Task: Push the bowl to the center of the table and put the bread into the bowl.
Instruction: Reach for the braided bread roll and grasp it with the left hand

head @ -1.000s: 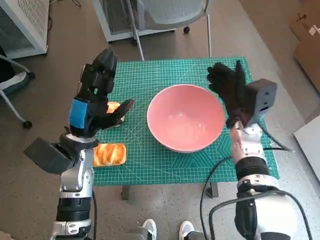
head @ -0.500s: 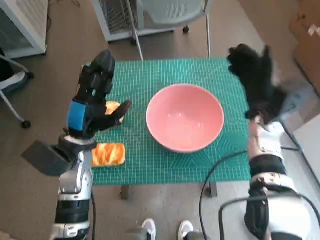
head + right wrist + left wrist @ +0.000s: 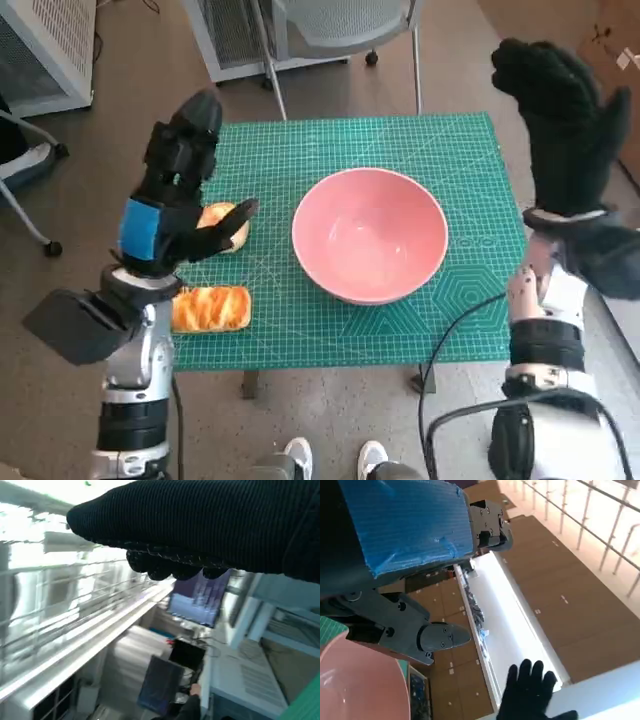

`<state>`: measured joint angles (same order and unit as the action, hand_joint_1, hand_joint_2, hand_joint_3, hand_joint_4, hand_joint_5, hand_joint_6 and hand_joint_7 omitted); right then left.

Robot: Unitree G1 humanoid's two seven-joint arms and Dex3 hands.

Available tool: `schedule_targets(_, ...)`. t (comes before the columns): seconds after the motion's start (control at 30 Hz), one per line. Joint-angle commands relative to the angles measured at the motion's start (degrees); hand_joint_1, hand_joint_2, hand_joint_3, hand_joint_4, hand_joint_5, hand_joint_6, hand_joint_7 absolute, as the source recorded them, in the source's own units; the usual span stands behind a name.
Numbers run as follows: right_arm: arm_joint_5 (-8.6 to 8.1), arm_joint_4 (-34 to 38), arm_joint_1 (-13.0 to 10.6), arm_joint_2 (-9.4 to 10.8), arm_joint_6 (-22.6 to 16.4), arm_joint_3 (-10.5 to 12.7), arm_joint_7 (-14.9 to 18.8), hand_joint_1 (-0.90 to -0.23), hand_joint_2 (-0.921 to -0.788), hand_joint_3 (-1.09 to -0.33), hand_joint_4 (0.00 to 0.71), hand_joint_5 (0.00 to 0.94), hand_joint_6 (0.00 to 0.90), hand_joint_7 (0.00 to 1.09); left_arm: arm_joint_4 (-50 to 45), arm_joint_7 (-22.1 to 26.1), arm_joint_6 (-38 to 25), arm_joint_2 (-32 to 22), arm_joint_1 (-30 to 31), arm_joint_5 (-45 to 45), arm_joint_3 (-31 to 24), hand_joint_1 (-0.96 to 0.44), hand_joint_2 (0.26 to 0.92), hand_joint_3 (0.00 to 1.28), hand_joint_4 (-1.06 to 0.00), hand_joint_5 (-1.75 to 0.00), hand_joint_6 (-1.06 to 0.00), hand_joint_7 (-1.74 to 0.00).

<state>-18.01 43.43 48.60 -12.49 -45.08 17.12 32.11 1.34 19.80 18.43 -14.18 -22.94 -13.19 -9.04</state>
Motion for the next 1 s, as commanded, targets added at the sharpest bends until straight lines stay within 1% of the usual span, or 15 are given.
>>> schedule_targets(0.03, -0.61, -3.8, -3.4, 0.0, 0.7, -1.3, 0.7, -0.641, -0.921, -0.666, 0.224, 0.018, 0.309, 0.03, -4.2, 0.2, -0.3, -2.5, 1.2, 2.1, 0.0, -0.27, 0.805, 0.4, -0.07, -0.01, 0.0, -0.48)
schedule_targets(0.17, -1.32, -6.5, -4.8, -0.4, 1.9, -1.9, 1.0, -0.64, -0.921, -0.658, 0.228, 0.016, 0.313, 0.03, -7.5, 0.6, 0.1, -5.7, 2.7, 5.2, -0.5, -0.29, 0.795, 0.4, -0.09, -0.02, 0.0, -0.48)
schedule_targets(0.27, -1.17, -8.4, -5.8, -0.5, 2.7, -2.3, 0.4, -0.64, -0.921, -0.653, 0.231, 0.015, 0.315, 0.03, -9.4, 0.9, -0.2, -8.1, 3.6, 7.1, -1.1, -0.29, 0.785, 0.4, -0.1, -0.03, 0.0, -0.47)
schedule_targets(0.37, -1.15, -9.4, -6.2, -0.6, 3.2, -2.6, 0.1, -0.64, -0.921, -0.65, 0.233, 0.013, 0.316, 0.03, -10.1, 0.7, -0.6, -8.8, 3.9, 7.5, -1.0, -0.29, 0.778, 0.4, -0.1, -0.03, 0.0, -0.47)
schedule_targets(0.53, -1.19, -12.3, -7.4, -0.8, 5.5, -3.0, -0.8, -0.642, -0.921, -0.633, 0.238, 0.012, 0.319, 0.03, -16.1, 2.4, -4.6, -16.2, 7.7, 14.2, -2.6, -0.3, 0.747, 0.38, -0.1, -0.03, 0.0, -0.52)
schedule_targets(0.57, -1.22, -12.7, -7.5, -0.9, 5.8, -3.0, -1.0, -0.642, -0.921, -0.629, 0.24, 0.012, 0.319, 0.03, -17.8, 2.9, -6.6, -17.4, 8.6, 15.5, -2.7, -0.26, 0.708, 0.34, -0.13, -0.05, -0.01, -0.55)
schedule_targets(0.6, -1.21, -13.0, -7.5, -0.9, 6.1, -3.0, -1.1, -0.642, -0.921, -0.625, 0.243, 0.012, 0.32, 0.03, -19.0, 3.3, -8.1, -18.3, 9.2, 16.4, -2.7, -0.28, 0.707, 0.33, -0.12, -0.04, -0.01, -0.55)
schedule_targets(0.63, -1.15, -13.3, -7.6, -0.9, 6.3, -3.0, -1.2, -0.642, -0.921, -0.624, 0.244, 0.012, 0.32, 0.03, -21.4, 4.6, -11.7, -20.2, 10.2, 17.9, -2.6, -0.28, 0.707, 0.32, -0.12, -0.04, -0.01, -0.54)
schedule_targets(0.73, -1.03, -13.8, -7.7, -0.9, 6.7, -3.1, -1.5, -0.642, -0.921, -0.621, 0.249, 0.012, 0.322, 0.02, -26.3, 7.7, -19.6, -23.9, 11.7, 20.5, -2.2, -0.28, 0.719, 0.2, -0.11, -0.02, -0.02, -0.53)
schedule_targets(0.8, -1.03, -14.1, -7.7, -0.9, 7.0, -3.1, -1.7, -0.642, -0.921, -0.619, 0.25, 0.012, 0.323, 0.02, -30.4, 12.0, -27.9, -28.1, 12.3, 22.0, -1.4, -0.26, 0.725, 0.13, -0.11, -0.01, -0.08, -0.44)
schedule_targets(0.83, -1.03, -14.1, -7.7, -0.9, 7.1, -3.2, -1.8, -0.642, -0.921, -0.618, 0.25, 0.012, 0.323, 0.02, -31.6, 13.2, -30.3, -29.2, 12.4, 22.5, -1.1, -0.24, 0.731, 0.09, -0.1, -0.01, -0.14, -0.34)
schedule_targets(0.87, -0.93, -14.0, -7.6, -0.8, 7.2, -3.2, -1.9, -0.642, -0.921, -0.618, 0.251, 0.011, 0.323, 0.02, -33.6, 17.1, -36.2, -32.5, 11.8, 23.2, 0.4, -0.23, 0.736, 0.06, -0.1, -0.01, -0.19, -0.25)
schedule_targets(0.9, -0.85, -13.9, -7.6, -0.7, 7.2, -3.2, -2.0, -0.642, -0.921, -0.617, 0.251, 0.011, 0.324, 0.02, -34.9, 19.7, -40.3, -34.8, 11.4, 23.7, 1.6, -0.21, 0.737, 0.05, -0.09, -0.01, -0.2, -0.22)
schedule_targets(0.97, -0.74, -13.7, -7.4, -0.6, 7.3, -3.3, -2.2, -0.642, -0.921, -0.616, 0.251, 0.01, 0.325, 0.02, -36.5, 23.3, -46.0, -37.8, 10.3, 24.5, 3.7, -0.17, 0.74, 0.02, -0.08, 0.0, -0.26, -0.12)
schedule_targets(1.0, -0.72, -13.5, -7.3, -0.6, 7.3, -3.3, -2.2, -0.643, -0.921, -0.615, 0.252, 0.01, 0.325, 0.02, -36.7, 24.1, -47.5, -38.4, 9.8, 24.8, 4.4, -0.16, 0.741, 0.02, -0.07, 0.0, -0.27, -0.1)
